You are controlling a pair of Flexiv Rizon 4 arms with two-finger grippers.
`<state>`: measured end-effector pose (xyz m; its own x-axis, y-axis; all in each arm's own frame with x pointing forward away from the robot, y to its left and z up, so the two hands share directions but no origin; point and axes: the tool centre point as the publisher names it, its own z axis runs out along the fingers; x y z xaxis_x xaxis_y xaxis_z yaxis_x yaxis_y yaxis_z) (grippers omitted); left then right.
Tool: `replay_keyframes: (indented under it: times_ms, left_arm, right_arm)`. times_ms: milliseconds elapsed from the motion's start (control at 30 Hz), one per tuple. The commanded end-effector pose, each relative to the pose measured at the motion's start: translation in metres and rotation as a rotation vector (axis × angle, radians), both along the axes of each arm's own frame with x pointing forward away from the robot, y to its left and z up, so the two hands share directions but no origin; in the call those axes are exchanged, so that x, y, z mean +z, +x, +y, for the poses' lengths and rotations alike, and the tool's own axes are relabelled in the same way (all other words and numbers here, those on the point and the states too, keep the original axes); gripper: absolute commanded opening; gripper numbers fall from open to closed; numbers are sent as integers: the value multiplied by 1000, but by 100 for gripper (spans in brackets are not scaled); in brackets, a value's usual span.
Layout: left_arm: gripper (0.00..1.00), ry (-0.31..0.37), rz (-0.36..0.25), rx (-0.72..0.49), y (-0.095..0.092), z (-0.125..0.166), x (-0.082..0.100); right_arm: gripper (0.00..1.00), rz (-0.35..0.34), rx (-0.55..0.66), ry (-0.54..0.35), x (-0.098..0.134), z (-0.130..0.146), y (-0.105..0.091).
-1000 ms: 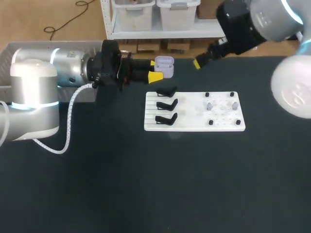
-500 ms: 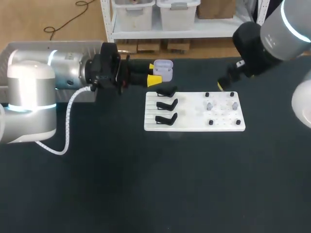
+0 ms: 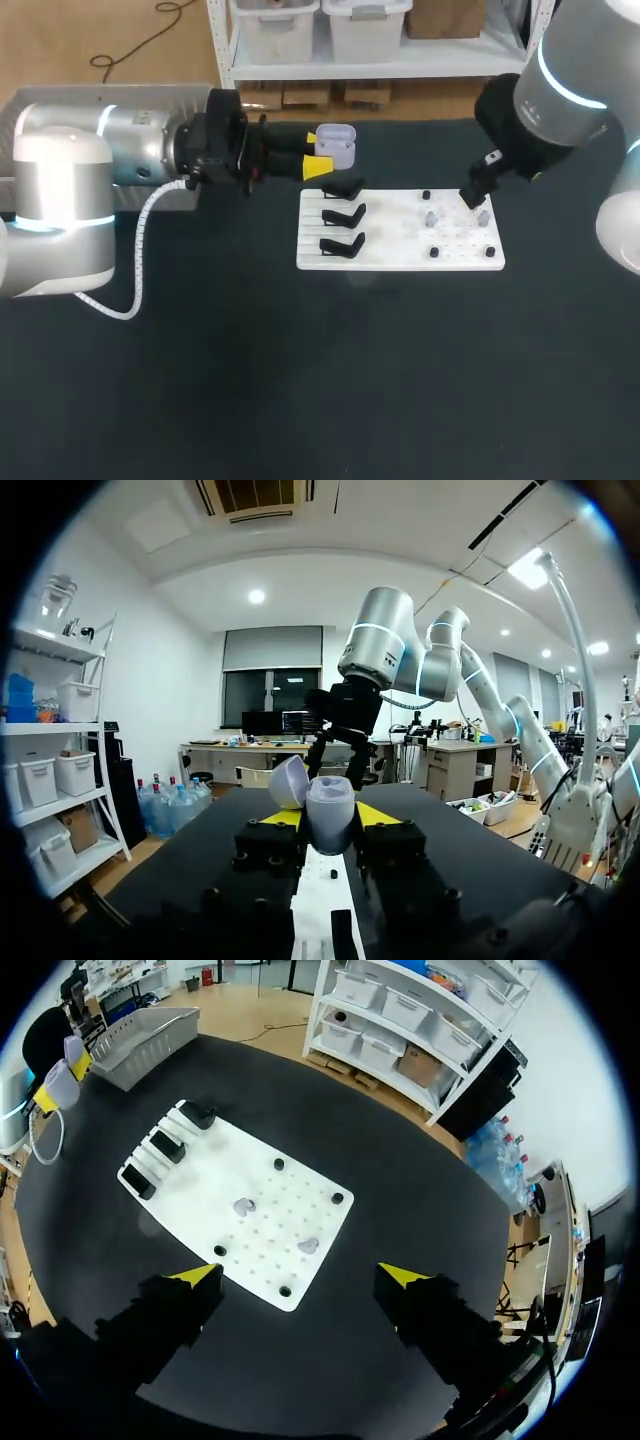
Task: Pick up each earbud case from the left stands, insert the matching earbuds, close the lid, and place the case in the box.
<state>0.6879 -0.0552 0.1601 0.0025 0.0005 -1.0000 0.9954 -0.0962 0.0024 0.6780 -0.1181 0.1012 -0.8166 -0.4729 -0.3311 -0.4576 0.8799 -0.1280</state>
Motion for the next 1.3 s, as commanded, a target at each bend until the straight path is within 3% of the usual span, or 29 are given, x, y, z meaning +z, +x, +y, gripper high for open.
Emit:
replay_keyframes:
  times_ms: [33,367,800,1167,1300]
  left_arm:
    - [0,-1,-2,7,-2,0,0]
    - [0,-1,-2,7,-2,0,0]
    - [0,-1,-2,7,-2,0,0]
    - [0,-1,-2,7,-2,0,0]
    - [0,-1,-2,7,-2,0,0]
  right_arm:
    - [100,-14,-9,-15,0,1,-2]
    - [100,-14,-9,-15,0,1,-2]
    - [100,109,-222,-103,-52,-5,11]
    - [100,73,-342,-80,-54,-7,11]
    - [100,71,-378,-118,-58,-10,15]
